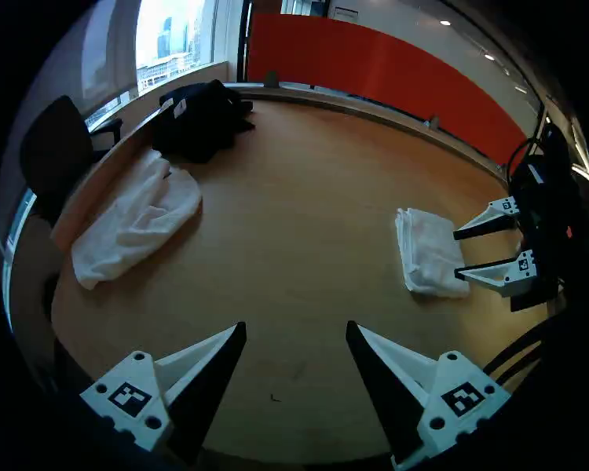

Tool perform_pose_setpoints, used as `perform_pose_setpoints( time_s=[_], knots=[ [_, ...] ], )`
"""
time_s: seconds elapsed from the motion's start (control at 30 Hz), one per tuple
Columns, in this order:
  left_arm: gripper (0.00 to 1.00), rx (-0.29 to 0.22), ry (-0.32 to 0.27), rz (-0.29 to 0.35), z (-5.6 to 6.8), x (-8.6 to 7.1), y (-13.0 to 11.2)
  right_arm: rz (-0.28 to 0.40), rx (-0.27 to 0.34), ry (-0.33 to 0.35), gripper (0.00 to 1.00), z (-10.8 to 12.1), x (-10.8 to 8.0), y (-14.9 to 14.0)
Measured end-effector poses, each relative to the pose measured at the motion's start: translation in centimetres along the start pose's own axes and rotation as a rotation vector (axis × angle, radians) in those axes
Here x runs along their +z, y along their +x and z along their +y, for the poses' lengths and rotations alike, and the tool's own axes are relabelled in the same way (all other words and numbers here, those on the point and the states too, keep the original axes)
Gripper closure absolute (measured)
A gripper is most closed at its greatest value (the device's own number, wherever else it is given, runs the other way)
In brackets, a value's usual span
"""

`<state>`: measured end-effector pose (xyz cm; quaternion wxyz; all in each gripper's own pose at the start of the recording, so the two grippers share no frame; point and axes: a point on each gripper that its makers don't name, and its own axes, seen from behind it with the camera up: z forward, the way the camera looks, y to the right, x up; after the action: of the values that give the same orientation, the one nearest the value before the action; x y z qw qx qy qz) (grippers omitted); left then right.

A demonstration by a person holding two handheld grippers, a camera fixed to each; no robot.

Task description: Fold towel

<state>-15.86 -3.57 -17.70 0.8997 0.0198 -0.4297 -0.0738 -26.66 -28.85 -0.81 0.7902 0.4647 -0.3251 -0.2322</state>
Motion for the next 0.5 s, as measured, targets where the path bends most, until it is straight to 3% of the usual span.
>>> perform_pose_setpoints(
  time_s=[0.17,0.5],
  knots=[
    [0.06,0.006,-0.001,0.001,0.0,0.0,0.1,-0.014,0.053,-0.017,0.12,-0.4,-0.4,-2.0],
    [0.06,0.017,-0.006,0.0,0.2,0.0,0.1,-0.046,0.102,-0.064,0.12,-0.3,-1.8,-5.2]
  ],
)
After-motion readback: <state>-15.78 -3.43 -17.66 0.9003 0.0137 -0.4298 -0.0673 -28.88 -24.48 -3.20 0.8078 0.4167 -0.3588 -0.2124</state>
